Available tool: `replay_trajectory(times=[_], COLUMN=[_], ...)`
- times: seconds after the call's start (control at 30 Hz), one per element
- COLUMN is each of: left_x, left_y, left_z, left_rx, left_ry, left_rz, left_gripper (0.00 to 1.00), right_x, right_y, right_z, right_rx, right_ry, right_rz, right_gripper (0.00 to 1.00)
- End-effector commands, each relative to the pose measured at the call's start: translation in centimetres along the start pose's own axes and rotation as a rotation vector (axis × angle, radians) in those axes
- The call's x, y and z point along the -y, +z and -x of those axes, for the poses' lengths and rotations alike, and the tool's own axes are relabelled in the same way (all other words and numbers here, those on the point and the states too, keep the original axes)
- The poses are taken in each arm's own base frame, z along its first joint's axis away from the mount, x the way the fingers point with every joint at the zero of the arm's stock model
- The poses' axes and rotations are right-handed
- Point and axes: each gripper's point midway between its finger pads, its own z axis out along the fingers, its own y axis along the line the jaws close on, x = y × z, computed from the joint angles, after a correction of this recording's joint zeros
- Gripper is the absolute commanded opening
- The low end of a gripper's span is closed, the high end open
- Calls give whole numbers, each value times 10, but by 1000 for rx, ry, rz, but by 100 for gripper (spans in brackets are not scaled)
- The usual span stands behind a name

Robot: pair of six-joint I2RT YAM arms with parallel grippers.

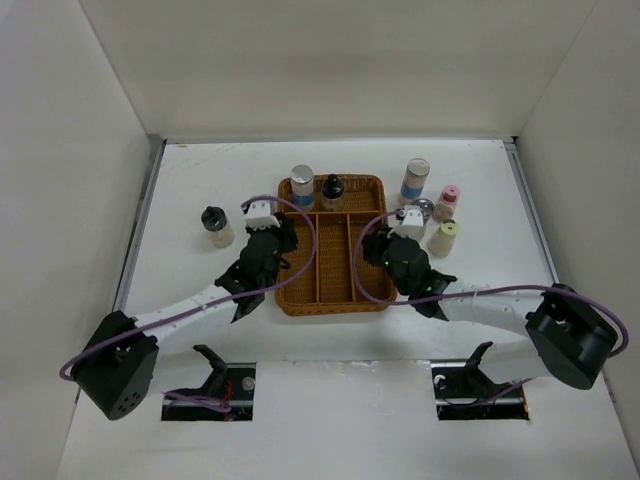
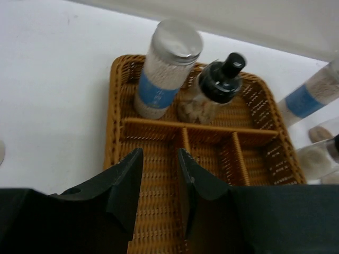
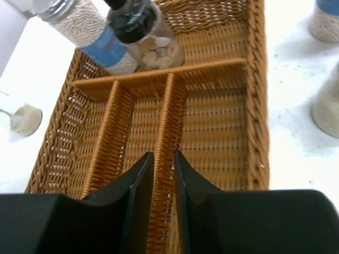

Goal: Organize the condiment bottles

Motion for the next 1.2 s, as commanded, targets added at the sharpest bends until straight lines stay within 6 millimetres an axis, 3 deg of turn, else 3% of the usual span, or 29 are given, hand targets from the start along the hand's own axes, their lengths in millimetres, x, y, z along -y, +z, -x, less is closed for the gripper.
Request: replay_trajectory(times=[0.0,0.07,0.27,0.43,0.53,0.63,0.77,0.93,1.17], left_x=[-9,-17,-35,-56,-66,-76,-74,-73,-75], left_y=[-6,-6,-13,-19,-23,-24,-26,-23,-19], left_z=[16,16,16,8,8,10,10,6,2], left_rx=[77,89,119,135,158,185,184,164,141], left_ry=[-123,-133,-173,-206,-246,-264,-280,-287,-308], left_rz=[12,26,30,54,66,80,65,54,51], left_gripper=[31,31,36,37,38,39,40,40,41], right_x=[-26,-28,-11,38,74,101,125,138,141], right_y=[6,8,32,57,73,91,110,124,145], right_z=[31,45,110,170,191,197,193,185,162], right_rx=[47,62,138,200,183,129,50,7,-67], right_ry=[-2,-10,-17,-81,-126,-152,-194,-205,-213], right_rz=[41,30,-86,-258,-372,-432,-492,-512,-474], right_gripper=[32,38,51,65,74,82,89,94,93])
